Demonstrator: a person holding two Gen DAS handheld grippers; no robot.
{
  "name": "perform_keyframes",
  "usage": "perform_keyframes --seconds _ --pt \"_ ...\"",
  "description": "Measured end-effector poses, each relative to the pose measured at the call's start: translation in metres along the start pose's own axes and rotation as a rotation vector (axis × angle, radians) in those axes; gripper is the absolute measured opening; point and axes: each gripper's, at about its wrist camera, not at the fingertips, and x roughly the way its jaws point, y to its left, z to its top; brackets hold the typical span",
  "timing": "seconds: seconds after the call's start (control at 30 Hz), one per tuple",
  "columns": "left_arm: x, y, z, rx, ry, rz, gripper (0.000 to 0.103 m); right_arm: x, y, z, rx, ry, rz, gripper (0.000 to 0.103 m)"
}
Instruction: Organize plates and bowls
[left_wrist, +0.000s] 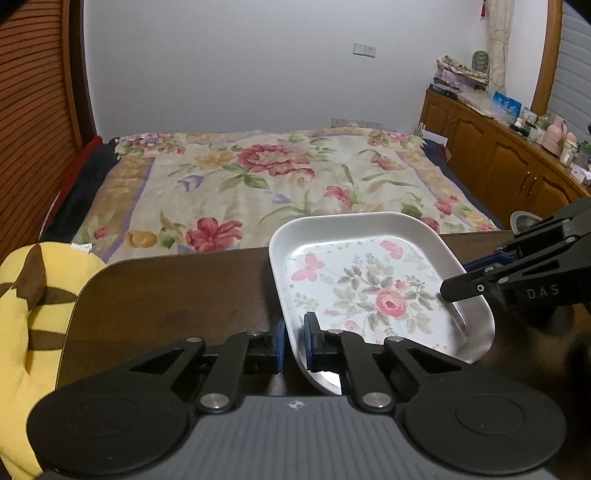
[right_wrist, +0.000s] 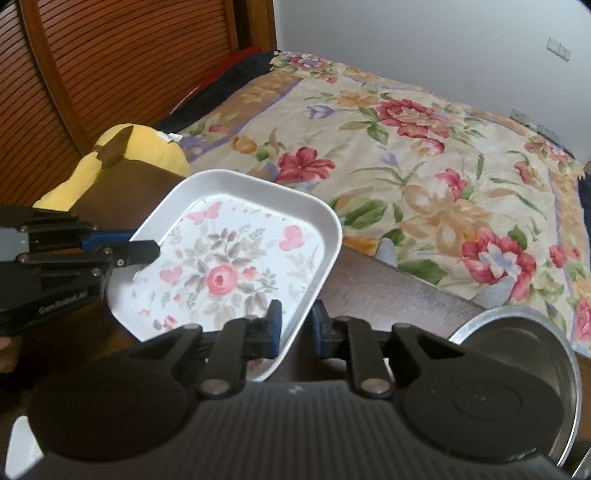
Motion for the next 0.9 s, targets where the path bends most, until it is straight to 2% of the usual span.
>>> perform_keyframes --seconds 0.33,0.9 --pt "-0.048 -0.003 0.003 0.009 -0.066 0.006 0.01 -0.03 0.008 -0.004 0.029 -0.053 0.036 0.015" --pt "-0.141 -0.033 -0.008 0.046 -0.185 -0.001 0.011 -0.12 0.026 -0.031 0.038 -0.212 0.027 0.015"
